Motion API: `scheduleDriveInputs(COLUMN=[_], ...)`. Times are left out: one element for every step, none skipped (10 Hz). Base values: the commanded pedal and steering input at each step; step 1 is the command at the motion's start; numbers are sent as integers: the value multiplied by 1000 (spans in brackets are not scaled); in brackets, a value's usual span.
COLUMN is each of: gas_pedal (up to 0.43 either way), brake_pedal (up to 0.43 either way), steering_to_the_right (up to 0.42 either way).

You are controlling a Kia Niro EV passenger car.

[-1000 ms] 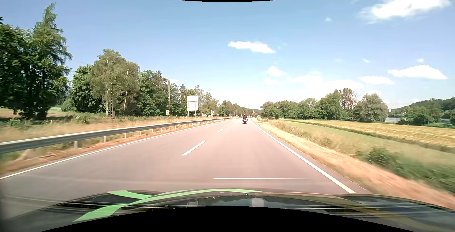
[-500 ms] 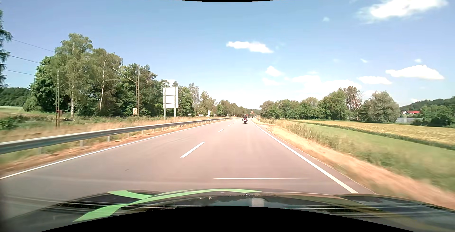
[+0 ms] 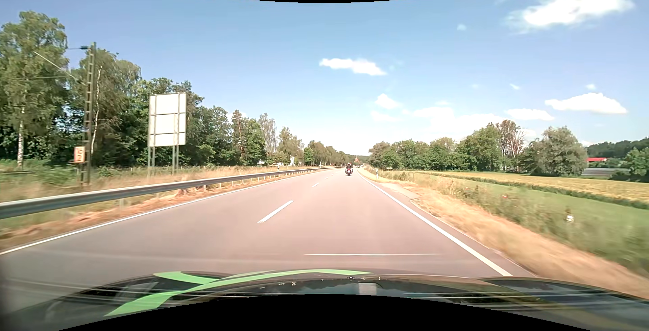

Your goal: Follow the waypoints while adhering to traffic rules and regulations

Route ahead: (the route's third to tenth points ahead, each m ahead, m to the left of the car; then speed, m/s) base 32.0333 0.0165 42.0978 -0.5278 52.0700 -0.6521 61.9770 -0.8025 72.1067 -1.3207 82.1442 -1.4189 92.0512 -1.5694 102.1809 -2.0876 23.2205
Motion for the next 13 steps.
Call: scheduleDriveInputs(gas_pedal=[189,197,177,177,169,169,169,177,197,220,220,220,209], brake_pedal=[0,0,0,0,0,0,0,0,0,0,0,0,0], steering_to_the_right=[3,3,3,2,2,1,1,1,1,1,1,1,1])
